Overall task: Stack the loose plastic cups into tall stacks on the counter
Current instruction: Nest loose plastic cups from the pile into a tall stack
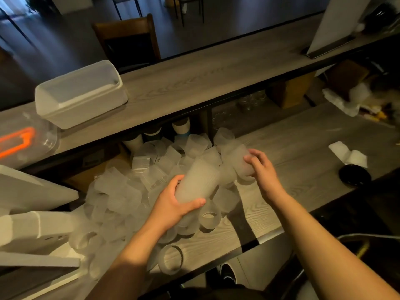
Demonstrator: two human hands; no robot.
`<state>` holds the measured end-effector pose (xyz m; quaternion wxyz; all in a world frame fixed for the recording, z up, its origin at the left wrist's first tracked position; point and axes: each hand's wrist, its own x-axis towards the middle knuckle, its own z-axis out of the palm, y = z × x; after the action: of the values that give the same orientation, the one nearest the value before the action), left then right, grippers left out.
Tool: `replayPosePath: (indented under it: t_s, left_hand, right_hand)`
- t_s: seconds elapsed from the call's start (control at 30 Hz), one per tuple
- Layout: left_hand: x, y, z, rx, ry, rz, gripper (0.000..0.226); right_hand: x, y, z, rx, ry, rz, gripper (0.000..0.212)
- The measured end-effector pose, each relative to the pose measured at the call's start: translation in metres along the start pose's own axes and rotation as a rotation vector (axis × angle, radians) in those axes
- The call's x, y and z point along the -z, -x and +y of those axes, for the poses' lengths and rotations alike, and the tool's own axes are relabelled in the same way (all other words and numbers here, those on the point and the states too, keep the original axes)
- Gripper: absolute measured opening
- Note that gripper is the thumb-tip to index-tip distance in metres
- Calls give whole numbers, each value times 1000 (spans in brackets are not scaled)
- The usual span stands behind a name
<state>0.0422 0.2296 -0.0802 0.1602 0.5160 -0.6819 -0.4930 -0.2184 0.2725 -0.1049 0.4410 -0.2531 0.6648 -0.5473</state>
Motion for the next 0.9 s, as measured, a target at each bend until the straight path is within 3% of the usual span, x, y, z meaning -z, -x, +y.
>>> replayPosePath:
  t_s: [0.1, 0.37, 0.47, 0.63, 0.73, 0.83, 0.9]
  left_hand:
    - [3, -2, -1, -26, -50, -33, 80]
    - [17, 1, -1, -82, -109, -82, 82]
    - [18, 1, -4, -100, -105, -66, 80]
    - [18, 2, -11, -75, -33, -37, 85]
    - [21, 2, -13, -43, 18, -25, 88]
    - [24, 2, -15, -32, 46, -24, 87]
    - [25, 2, -17, -30, 44, -33, 88]
  right_hand:
    - [-14, 10, -26, 73, -32, -126, 43]
    - [-44, 36, -41, 269, 341, -188, 43]
    - [-51, 42, -40, 238, 389, -231, 56]
    - [-61, 48, -28, 84, 332, -456, 79]
    - [-57, 38, -11, -11, 223, -295, 86]
    - [-50, 26, 21, -114, 324, 24, 84]
    - [-46, 23, 51, -195, 413, 143, 82]
